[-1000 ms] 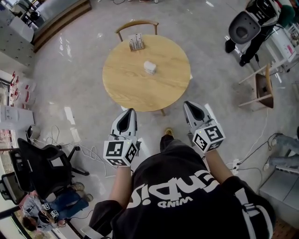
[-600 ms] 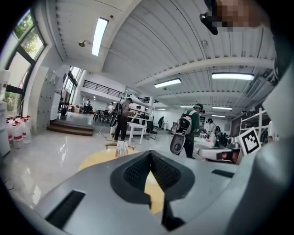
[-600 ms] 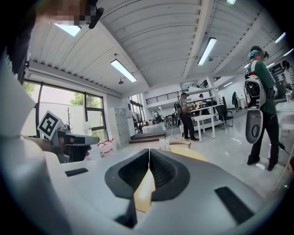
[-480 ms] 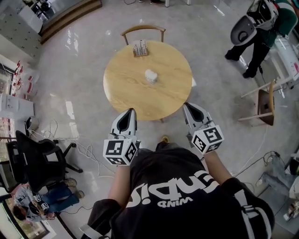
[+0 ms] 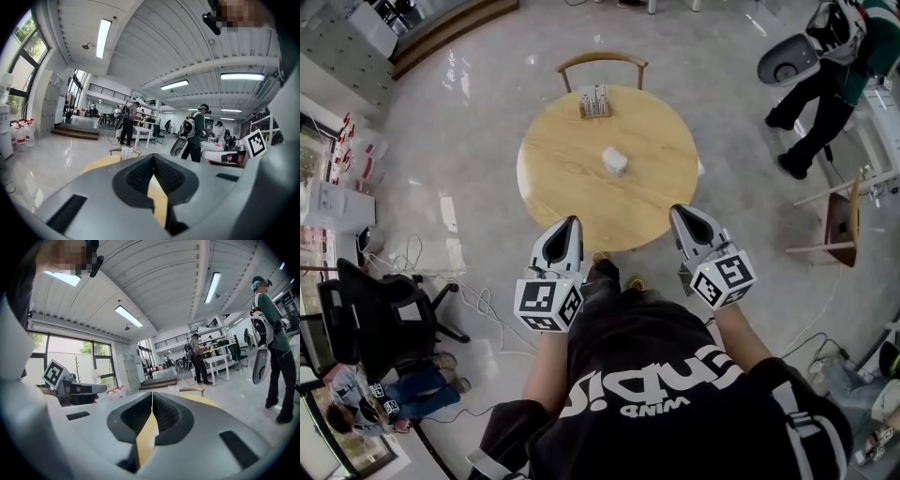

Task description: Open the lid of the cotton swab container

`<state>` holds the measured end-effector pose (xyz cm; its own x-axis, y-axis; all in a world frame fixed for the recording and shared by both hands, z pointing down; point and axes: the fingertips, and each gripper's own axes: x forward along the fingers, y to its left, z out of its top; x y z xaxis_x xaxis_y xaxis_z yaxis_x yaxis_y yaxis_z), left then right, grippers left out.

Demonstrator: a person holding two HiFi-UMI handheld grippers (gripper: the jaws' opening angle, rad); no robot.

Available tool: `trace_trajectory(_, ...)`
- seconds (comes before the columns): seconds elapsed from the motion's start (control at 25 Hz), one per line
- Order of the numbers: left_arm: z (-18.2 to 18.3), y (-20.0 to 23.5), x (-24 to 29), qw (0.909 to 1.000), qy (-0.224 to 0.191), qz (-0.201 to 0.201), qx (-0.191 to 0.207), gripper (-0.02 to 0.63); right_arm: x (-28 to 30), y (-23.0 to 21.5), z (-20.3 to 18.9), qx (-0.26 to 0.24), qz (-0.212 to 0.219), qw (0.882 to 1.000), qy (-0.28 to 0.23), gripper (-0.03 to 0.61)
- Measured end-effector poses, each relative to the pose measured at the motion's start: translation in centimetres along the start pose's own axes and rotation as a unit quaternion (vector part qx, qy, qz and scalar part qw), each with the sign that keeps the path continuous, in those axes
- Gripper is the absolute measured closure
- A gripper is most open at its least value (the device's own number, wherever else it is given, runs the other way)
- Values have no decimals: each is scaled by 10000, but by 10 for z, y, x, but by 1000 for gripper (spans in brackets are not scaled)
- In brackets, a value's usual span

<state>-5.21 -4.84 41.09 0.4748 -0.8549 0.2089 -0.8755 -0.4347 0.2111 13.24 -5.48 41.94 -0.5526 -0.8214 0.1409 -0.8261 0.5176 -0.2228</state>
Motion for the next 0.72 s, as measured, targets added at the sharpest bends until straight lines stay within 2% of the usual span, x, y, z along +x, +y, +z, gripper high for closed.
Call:
trace_trajectory(0.48, 18, 21, 55, 9995, -21, -307, 74, 604, 32, -26, 20, -117, -189, 9996, -167, 575)
trace_trajectory(0.72, 22, 33, 73, 9993, -8, -362, 62, 604, 52, -28, 27, -173, -95, 9994, -269, 575)
